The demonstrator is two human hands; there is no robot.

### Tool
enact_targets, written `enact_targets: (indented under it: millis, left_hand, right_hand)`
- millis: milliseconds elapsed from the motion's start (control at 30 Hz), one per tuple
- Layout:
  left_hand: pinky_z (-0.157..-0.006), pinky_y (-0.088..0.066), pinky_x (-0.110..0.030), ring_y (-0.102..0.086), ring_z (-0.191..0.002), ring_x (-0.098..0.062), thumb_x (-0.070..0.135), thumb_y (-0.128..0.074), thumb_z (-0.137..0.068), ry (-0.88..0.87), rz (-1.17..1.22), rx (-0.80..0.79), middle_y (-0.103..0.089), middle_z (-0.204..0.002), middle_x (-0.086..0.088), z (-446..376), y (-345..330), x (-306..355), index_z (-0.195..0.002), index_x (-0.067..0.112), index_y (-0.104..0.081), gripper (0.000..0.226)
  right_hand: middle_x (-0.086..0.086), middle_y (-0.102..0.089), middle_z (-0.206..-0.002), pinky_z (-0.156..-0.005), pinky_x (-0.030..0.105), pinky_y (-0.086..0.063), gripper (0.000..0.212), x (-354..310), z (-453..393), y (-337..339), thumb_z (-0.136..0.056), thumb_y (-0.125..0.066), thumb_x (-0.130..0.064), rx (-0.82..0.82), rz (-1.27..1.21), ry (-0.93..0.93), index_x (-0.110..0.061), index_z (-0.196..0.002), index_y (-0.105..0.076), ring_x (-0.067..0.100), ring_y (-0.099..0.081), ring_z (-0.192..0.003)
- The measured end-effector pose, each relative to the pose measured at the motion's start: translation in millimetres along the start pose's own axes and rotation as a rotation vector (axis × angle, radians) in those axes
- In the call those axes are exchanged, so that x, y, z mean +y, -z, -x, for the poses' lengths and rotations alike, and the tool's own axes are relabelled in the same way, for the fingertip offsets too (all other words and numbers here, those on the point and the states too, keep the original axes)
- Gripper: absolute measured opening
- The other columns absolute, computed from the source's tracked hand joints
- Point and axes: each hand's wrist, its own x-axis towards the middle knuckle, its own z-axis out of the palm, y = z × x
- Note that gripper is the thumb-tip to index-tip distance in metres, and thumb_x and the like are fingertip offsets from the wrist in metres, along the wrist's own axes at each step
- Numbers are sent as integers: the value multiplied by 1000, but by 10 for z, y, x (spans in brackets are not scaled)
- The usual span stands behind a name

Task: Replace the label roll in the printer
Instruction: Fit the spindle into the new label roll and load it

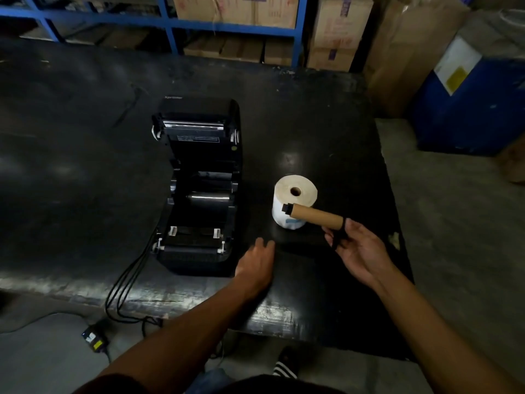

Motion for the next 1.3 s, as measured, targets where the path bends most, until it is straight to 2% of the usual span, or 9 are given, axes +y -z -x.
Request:
enact_targets:
  millis: [233,333,433,567,667,800,900,1033,1300]
  left_hand:
    - [-93,-49,-42,-55,-108,-31,25,-60,-89,-84,196,196,-53,-118,-15,-68,-70,-60,-121,11,-53,35]
    - [-83,-56,-33,-66,-100,-18,34,-75,-80,-15,959,95,-66,-114,-6,-42,75,104,-120,18,-61,45]
    - [-68,-55,-26,-71,-94,-13,28,-71,-86,94,1565,-65,-73,-107,0,-1,176,272,-108,21,-65,24]
    - [-74,-56,-29,-68,-97,-19,13,-58,-95,131,1834,18,-72,-103,-4,23,239,341,-108,16,-63,14]
    - [-73,-58,-30,-67,-95,-19,15,-55,-97,168,1897,209,-69,-101,-7,-20,346,263,-103,15,-61,9]
    - [-61,-56,-29,-64,-75,-12,33,-60,-95,330,1762,441,-66,-80,1,-153,519,66,-93,18,-63,16]
    - [-73,-59,-39,-65,-80,-18,45,-64,-89,406,1260,295,-71,-94,-8,-208,427,-28,-104,16,-68,33]
    - [-75,-53,-37,-70,-90,-34,48,-65,-85,273,594,37,-74,-96,-17,-121,152,43,-96,9,-71,42]
    - [-90,-47,-48,-58,-111,-44,43,-67,-85,333,376,30,-59,-122,-25,-150,23,164,-120,9,-45,53]
  right_hand:
    - [15,-72,-90,-69,32,-62,14,108,8,57,-97,-47,-8,0,-23,-21,-10,-91,-60,29,-73,-82]
    - [18,-69,-96,-70,33,-61,13,196,23,38,-97,-46,-7,-8,-27,-47,-8,-93,-58,29,-73,-81]
    - [22,-68,-102,-73,34,-61,13,332,55,2,-98,-46,-7,-39,-46,-108,-6,-97,-58,31,-73,-87]
    - [22,-71,-101,-74,36,-61,13,453,91,11,-97,-47,-7,-46,-135,-163,-4,-104,-57,32,-73,-89]
    - [20,-73,-92,-71,36,-60,10,465,117,83,-95,-48,-7,-10,-190,-173,-6,-97,-58,29,-74,-81]
    - [16,-72,-91,-75,35,-58,11,437,137,254,-97,-48,-9,77,-179,-172,-7,-95,-59,29,-69,-86]
    - [15,-64,-99,-79,34,-49,11,430,131,355,-99,-46,-9,173,-150,-151,-8,-94,-55,27,-64,-90]
    - [13,-62,-97,-80,34,-47,14,450,150,414,-100,-43,-8,222,-107,-148,-10,-92,-54,26,-63,-88]
    - [12,-63,-97,-81,33,-48,13,482,217,404,-100,-44,-8,207,-107,-143,-10,-93,-55,26,-63,-91]
